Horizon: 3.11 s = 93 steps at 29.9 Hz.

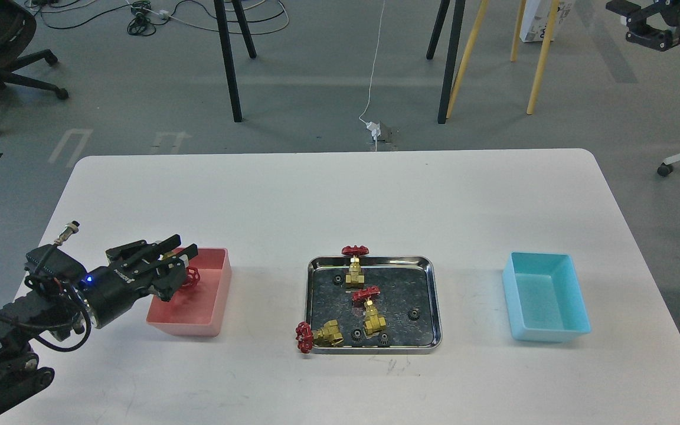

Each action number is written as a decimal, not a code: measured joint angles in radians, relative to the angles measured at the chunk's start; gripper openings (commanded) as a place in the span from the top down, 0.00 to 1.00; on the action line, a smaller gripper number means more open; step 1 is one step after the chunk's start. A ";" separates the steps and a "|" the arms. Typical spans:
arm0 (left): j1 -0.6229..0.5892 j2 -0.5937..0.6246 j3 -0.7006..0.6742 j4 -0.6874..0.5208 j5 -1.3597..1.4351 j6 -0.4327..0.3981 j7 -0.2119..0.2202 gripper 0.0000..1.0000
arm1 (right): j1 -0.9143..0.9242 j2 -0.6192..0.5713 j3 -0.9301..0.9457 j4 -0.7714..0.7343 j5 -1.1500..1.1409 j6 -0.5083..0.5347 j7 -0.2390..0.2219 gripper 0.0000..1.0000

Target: Place valve in pink box and gear in blue box

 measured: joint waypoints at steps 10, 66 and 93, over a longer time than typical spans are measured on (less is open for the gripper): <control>-0.019 -0.020 -0.005 0.000 -0.249 -0.014 0.000 0.01 | -0.001 0.032 0.004 0.013 -0.002 -0.018 0.008 0.01; -0.770 0.153 -0.417 0.645 -1.204 -0.880 -0.011 0.01 | -0.287 0.484 -0.496 0.410 -1.746 0.000 0.241 0.26; -0.770 0.154 -0.418 0.644 -1.204 -0.880 -0.009 0.01 | -0.270 0.485 -0.490 0.410 -1.763 0.000 0.211 0.94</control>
